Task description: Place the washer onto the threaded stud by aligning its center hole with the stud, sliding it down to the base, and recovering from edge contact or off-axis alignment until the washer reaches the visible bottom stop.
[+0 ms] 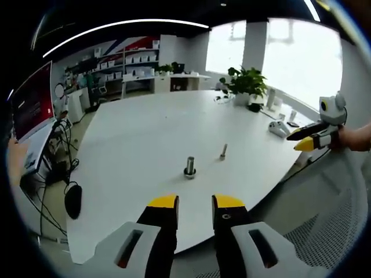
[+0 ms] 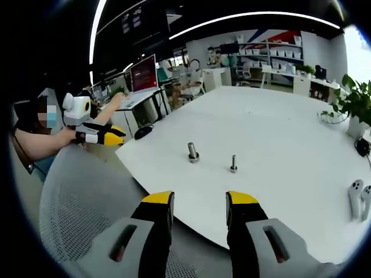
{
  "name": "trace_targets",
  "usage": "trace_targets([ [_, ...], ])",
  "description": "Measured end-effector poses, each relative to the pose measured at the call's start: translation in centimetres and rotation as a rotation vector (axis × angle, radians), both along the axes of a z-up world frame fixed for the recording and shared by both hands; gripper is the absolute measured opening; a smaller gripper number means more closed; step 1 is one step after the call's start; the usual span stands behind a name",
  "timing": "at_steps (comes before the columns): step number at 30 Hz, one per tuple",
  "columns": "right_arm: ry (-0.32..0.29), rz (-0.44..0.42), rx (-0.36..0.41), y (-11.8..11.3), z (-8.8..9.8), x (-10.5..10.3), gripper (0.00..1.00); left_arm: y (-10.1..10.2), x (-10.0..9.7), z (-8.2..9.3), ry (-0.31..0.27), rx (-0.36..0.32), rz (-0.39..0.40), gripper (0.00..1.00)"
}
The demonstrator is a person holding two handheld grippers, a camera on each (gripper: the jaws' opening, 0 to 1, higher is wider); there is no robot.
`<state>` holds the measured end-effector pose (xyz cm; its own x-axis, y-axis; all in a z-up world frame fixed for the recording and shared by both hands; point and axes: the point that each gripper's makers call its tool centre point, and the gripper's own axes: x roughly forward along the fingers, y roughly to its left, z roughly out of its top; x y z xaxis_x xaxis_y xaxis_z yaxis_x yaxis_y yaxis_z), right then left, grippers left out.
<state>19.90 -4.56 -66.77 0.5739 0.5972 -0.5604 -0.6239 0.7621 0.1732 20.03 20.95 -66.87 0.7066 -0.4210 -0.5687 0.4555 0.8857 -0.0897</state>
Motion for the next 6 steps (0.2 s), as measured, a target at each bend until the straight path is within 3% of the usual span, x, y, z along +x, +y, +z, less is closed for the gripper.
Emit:
trace_targets([
  [6, -0.004, -0.011, 0.000, -0.21, 0.06, 0.15, 0.38, -0.10, 0.02, 0.09, -0.004, -0.005, -0.005, 0.20],
])
